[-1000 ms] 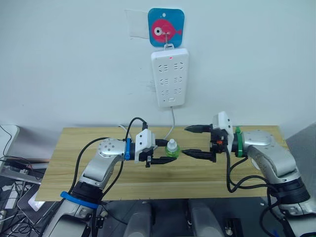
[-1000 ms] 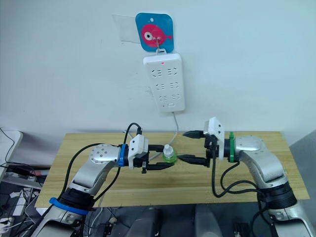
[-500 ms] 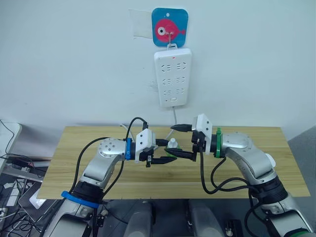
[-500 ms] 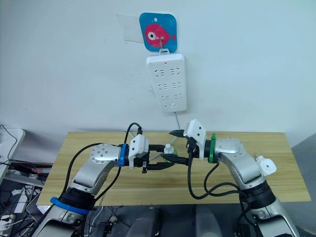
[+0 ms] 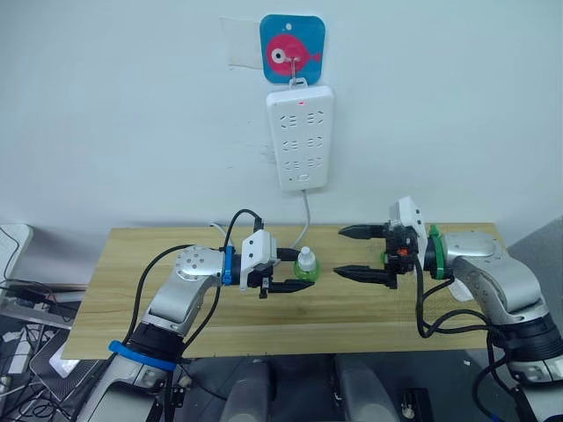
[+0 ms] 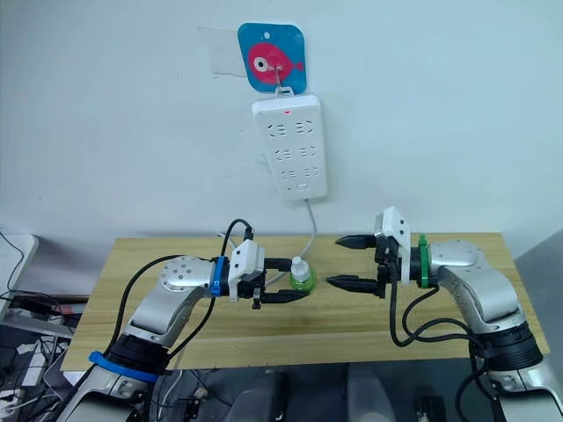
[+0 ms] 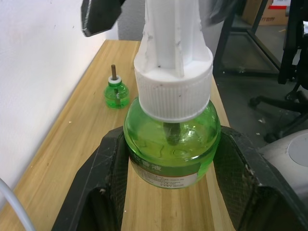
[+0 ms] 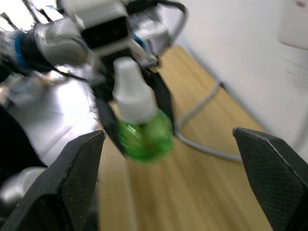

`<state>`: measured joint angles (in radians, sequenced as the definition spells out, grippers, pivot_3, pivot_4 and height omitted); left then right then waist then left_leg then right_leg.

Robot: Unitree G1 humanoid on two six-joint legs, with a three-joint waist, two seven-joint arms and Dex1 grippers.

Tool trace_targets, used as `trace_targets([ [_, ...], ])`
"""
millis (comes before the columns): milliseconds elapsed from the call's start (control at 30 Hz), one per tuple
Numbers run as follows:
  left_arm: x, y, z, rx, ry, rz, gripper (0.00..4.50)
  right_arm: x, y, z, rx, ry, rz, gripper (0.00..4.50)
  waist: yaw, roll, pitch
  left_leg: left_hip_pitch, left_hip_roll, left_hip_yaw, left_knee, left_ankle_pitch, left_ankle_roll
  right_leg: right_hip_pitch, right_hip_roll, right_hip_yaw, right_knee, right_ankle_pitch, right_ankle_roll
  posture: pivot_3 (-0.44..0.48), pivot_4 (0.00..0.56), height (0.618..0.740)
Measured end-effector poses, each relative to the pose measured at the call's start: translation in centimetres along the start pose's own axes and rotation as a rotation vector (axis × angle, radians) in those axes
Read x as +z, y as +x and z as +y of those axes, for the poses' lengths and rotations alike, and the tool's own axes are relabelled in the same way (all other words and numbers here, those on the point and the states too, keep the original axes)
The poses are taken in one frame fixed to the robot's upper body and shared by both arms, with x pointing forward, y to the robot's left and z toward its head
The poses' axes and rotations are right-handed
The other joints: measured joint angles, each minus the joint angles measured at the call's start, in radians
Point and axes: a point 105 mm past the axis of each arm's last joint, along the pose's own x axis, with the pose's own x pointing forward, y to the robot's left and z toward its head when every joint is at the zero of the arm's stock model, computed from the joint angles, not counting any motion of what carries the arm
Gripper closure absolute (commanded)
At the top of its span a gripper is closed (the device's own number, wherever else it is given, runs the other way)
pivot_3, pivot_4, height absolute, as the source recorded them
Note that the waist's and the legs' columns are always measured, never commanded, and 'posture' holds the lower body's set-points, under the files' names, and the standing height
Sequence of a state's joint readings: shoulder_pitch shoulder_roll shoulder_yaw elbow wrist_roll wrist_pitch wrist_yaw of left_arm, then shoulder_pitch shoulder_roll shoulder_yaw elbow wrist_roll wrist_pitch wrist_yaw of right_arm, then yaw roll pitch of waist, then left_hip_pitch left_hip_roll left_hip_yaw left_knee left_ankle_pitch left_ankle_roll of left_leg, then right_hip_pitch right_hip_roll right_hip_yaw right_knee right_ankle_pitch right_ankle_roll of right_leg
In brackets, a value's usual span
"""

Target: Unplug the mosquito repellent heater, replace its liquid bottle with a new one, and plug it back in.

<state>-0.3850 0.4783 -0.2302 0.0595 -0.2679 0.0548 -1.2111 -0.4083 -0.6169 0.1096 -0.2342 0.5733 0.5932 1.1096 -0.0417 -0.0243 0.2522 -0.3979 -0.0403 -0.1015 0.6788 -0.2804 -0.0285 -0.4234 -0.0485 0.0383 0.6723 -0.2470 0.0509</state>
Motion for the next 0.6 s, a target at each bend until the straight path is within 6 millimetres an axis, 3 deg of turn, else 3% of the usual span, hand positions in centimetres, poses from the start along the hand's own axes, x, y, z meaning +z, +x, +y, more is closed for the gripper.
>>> trace_targets([
  [100, 0.0, 0.0, 0.0, 0.0, 0.0, 0.0, 2.31, 0.8, 1.0, 0.9, 0.033, 0.012, -0.034, 1.29, 0.003, 0.0, 0.0, 0.0, -0.001, 0.0, 0.0, 0.0, 0.0, 0.0, 0.0, 0.0, 0.0, 0.0, 0.0, -0.03, 0.212, 0.74],
  [600, 0.0, 0.0, 0.0, 0.0, 0.0, 0.0, 2.31, 1.0, 3.9, 0.9, 0.044, 0.003, -0.051, 1.29, 0.008, 0.0, 0.0, 0.0, -0.001, 0.0, 0.0, 0.0, 0.0, 0.0, 0.0, 0.0, 0.0, 0.0, 0.0, -0.027, 0.218, 0.74],
])
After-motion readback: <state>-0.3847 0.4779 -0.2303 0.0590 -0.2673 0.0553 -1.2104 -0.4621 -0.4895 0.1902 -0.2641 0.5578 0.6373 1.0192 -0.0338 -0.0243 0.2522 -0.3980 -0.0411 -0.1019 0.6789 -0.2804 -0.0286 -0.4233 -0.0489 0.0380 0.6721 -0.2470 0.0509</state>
